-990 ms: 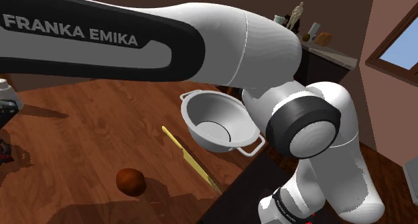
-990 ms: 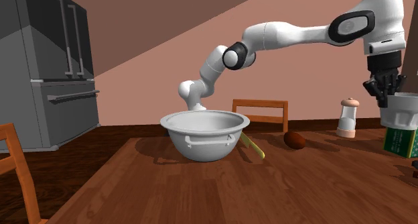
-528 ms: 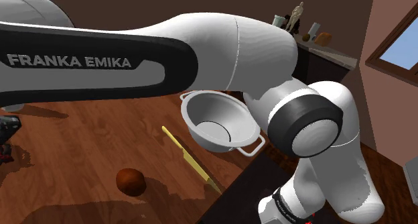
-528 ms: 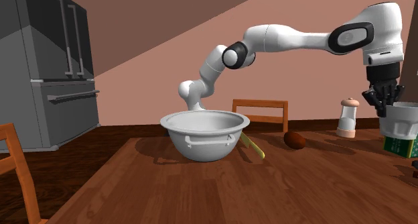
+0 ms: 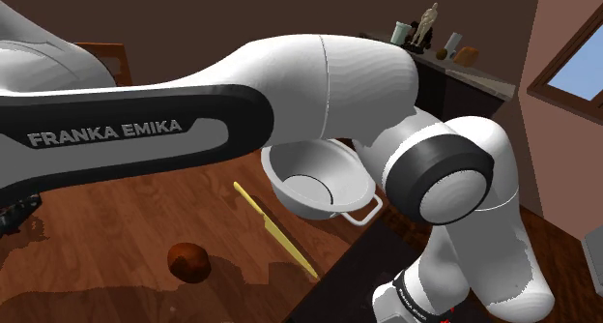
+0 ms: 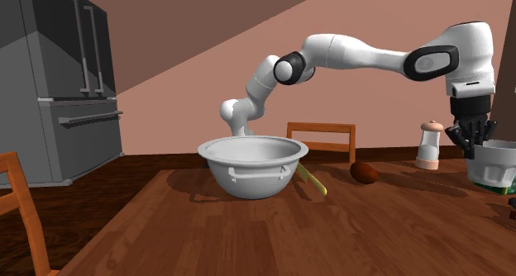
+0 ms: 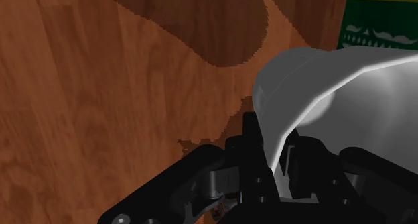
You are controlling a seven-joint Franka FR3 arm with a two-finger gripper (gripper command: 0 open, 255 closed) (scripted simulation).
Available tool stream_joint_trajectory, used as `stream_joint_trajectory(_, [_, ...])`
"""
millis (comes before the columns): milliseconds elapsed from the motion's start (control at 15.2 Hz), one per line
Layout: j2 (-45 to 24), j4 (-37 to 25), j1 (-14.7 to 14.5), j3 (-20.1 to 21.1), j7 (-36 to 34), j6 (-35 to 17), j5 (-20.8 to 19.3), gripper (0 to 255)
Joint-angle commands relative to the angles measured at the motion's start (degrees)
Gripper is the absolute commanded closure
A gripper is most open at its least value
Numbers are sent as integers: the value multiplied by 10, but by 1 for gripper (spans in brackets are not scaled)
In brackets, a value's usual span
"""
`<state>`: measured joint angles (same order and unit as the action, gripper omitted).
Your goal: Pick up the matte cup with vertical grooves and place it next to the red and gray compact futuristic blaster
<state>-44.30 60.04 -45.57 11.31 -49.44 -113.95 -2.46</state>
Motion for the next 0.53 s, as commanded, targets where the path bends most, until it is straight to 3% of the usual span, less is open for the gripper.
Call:
stream_joint_trajectory(0, [0,16,1,0,1,-16,0,255])
stream_joint_trajectory(462, [-8,46,3,-1,2,-54,-1,255])
